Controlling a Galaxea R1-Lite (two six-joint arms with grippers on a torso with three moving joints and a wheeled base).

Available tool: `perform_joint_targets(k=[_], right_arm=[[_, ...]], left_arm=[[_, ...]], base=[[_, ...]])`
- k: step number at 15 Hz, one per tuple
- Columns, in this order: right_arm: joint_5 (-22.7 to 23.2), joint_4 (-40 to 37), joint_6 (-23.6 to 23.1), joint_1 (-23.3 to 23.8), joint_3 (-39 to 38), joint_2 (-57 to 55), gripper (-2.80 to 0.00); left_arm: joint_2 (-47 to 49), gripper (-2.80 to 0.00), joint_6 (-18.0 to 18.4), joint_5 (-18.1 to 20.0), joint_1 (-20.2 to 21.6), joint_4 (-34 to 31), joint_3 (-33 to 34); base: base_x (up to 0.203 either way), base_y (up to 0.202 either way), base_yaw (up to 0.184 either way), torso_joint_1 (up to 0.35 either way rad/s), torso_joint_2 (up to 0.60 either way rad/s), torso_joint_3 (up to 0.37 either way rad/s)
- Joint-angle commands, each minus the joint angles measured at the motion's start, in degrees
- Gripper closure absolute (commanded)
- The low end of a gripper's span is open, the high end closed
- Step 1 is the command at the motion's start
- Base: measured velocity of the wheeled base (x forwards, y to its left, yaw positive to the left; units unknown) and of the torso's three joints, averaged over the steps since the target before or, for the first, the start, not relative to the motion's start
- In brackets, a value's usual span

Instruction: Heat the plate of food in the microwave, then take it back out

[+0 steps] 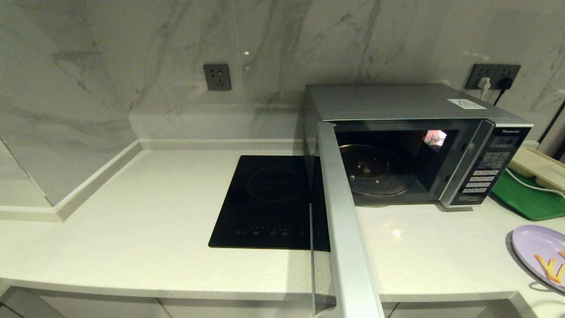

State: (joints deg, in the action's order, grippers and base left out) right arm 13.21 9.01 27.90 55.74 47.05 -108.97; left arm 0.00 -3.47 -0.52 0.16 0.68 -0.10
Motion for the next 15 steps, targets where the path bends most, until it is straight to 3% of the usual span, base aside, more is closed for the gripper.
perform_joint_targets(k=[1, 3, 5, 7, 8, 11, 15], right_arm=[[3.2, -0.6, -0.9, -0.2, -2.2, 8.5, -2.80], [7.6, -6.3, -2.9, -1.4, -3.0, 17.2, -2.80], [12.4, -17.9, -4.9, -4.3, -0.4, 25.6, -2.80], [15.1, -31.2, -5.7, -10.2, 9.2, 30.1, -2.80], [15.7, -36.4, -5.5, -13.8, 13.6, 31.1, 0.00], [14.9, -46.3, -2.6, -28.3, 23.0, 33.1, 0.00], [2.6, -53.2, -2.3, -51.8, 29.0, 31.9, 0.00]], left_arm=[[0.0, 0.00, 0.0, 0.0, 0.0, 0.0, 0.0], [0.0, 0.00, 0.0, 0.0, 0.0, 0.0, 0.0], [0.0, 0.00, 0.0, 0.0, 0.0, 0.0, 0.0], [0.0, 0.00, 0.0, 0.0, 0.0, 0.0, 0.0], [0.0, 0.00, 0.0, 0.0, 0.0, 0.0, 0.0], [0.0, 0.00, 0.0, 0.0, 0.0, 0.0, 0.0], [0.0, 0.00, 0.0, 0.0, 0.0, 0.0, 0.0]], base=[[0.000, 0.000, 0.000, 0.000, 0.00, 0.000], [0.000, 0.000, 0.000, 0.000, 0.00, 0.000], [0.000, 0.000, 0.000, 0.000, 0.00, 0.000], [0.000, 0.000, 0.000, 0.000, 0.00, 0.000], [0.000, 0.000, 0.000, 0.000, 0.00, 0.000], [0.000, 0.000, 0.000, 0.000, 0.00, 0.000], [0.000, 0.000, 0.000, 0.000, 0.00, 0.000]])
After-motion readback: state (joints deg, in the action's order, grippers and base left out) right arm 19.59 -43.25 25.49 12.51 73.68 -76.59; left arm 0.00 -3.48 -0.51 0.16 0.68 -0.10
